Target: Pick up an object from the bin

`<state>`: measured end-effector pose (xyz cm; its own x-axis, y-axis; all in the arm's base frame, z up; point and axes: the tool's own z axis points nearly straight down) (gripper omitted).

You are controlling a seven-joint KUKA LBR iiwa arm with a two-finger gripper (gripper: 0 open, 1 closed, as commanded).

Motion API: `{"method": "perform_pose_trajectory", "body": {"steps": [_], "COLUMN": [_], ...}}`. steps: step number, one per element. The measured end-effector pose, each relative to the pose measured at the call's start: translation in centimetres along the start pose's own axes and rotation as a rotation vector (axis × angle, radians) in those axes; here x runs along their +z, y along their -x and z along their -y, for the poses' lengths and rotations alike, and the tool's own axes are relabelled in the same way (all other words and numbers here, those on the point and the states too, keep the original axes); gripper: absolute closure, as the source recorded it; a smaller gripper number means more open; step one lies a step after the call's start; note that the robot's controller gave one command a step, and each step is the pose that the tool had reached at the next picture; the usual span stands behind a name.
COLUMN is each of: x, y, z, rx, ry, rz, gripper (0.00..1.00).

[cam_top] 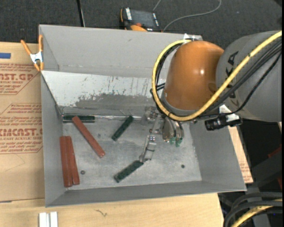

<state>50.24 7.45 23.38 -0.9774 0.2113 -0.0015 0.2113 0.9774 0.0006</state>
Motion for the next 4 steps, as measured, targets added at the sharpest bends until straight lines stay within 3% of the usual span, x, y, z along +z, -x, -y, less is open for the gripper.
{"method": "perform_pose_trajectory", "body": {"steps": [1,2,3,4], "x": [13.3,16.3,16.4,-3.6], "y": [-0.7,-1.0,-1.2,3.5], "z": [3.2,4.5,4.6,-0.8], "rx": [-0.135,-0.33,-0.33,-0.305], "ry": [-0.003,0.001,0.0,0.002], "rz": [-0.01,0.007,-0.002,0.01], "gripper": [0.0,0.0,1.0,1.0]}}
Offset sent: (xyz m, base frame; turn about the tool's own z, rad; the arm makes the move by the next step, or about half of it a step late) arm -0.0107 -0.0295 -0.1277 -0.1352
